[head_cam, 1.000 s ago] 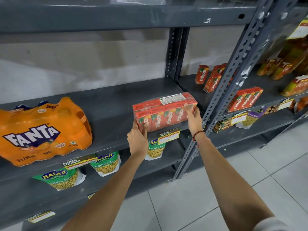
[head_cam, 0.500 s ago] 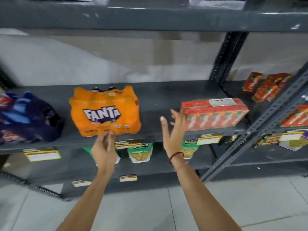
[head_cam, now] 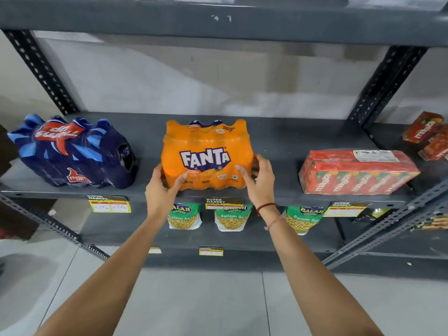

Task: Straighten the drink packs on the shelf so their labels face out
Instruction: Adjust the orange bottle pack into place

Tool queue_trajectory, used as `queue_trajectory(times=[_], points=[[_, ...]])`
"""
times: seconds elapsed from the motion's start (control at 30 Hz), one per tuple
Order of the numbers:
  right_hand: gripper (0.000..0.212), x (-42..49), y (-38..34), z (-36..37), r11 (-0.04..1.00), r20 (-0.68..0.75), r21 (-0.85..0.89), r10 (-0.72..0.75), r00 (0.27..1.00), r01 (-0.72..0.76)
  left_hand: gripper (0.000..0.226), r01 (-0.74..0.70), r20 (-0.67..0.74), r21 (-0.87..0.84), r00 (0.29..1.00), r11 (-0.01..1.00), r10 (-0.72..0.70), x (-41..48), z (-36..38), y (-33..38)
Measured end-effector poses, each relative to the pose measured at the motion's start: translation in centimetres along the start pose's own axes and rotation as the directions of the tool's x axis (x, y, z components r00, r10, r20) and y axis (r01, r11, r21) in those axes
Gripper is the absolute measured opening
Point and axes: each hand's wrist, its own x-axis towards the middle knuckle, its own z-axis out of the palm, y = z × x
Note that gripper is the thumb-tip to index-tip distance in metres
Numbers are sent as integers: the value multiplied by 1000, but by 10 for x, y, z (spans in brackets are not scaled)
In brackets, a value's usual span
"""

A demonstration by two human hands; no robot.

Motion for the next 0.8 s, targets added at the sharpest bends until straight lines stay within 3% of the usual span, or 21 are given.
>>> queue_trajectory(times=[0.37,0.8], points=[[56,0,13,-41,997,-50,-65,42,998,-45,68,3,39,-20,999,1000,-2,-13,38,17],[59,-5,7,-40,987,-29,-144,69,997,-73,67,-1,103,-64,995,998,7,-6,32,13]])
